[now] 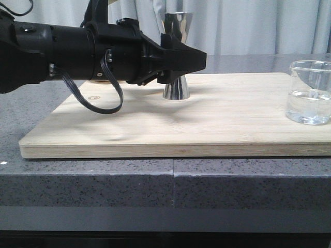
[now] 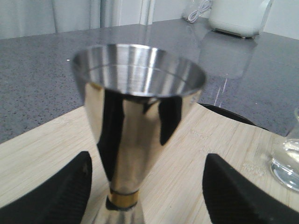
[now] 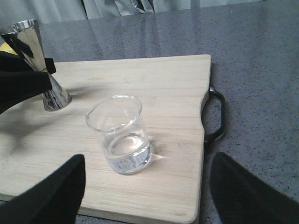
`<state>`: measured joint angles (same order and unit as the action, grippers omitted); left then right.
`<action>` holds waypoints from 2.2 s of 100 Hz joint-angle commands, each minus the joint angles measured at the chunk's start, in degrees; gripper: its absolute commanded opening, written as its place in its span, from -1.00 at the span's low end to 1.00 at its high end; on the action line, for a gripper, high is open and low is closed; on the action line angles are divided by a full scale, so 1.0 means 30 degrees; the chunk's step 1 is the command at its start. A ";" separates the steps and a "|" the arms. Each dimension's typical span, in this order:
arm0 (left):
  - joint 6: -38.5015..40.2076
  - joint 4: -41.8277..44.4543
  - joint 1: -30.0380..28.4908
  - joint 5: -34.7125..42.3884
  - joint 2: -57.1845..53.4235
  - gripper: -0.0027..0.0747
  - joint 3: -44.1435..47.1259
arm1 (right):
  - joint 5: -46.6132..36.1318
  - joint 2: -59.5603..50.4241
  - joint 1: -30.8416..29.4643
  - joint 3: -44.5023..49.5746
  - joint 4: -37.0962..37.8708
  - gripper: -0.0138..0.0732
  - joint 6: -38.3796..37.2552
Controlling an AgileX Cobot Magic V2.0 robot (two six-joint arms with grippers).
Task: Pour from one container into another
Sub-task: 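Reach the left gripper to the steel jigger and grasp its waist, then grasp the glass beaker of clear liquid with the right gripper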
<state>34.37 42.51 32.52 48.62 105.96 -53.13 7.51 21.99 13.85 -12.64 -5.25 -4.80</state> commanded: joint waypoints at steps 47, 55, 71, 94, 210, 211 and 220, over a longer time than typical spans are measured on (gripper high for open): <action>0.0159 -0.0446 -0.0014 0.1383 -0.0808 -0.12 -0.0538 | -0.1595 0.0259 0.0049 -0.0465 0.0370 0.47 0.0060; 0.0126 -0.0446 -0.0014 0.1383 -0.0808 -0.18 -0.0538 | -0.1595 0.0259 0.0049 -0.0465 0.0370 0.47 0.0060; 0.0125 -0.0446 -0.0014 0.1383 -0.0808 -0.30 -0.0538 | -0.1395 0.0259 0.0049 -0.0465 0.0370 0.47 0.0060; 0.0125 -0.0446 -0.0014 0.1383 -0.0808 -0.50 -0.0538 | -0.1003 0.0259 0.0049 -0.0465 0.0401 0.47 0.0060; 0.2201 0.1608 0.0024 0.1644 -0.3012 -0.83 -0.0709 | -0.6040 0.5633 0.1093 0.0019 0.2859 0.47 0.0060; 0.2203 0.1653 0.0024 0.1644 -0.3012 -0.83 -0.0709 | -0.6265 0.5840 0.1093 0.0019 0.2955 0.47 0.0060; 0.2473 0.1812 0.0024 0.1644 -0.3043 -0.83 -0.0709 | -0.7553 0.7025 0.1093 0.0019 0.3445 0.47 0.0060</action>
<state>40.38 49.40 32.52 48.98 100.05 -53.36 -6.19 39.97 17.07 -11.24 3.19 -4.80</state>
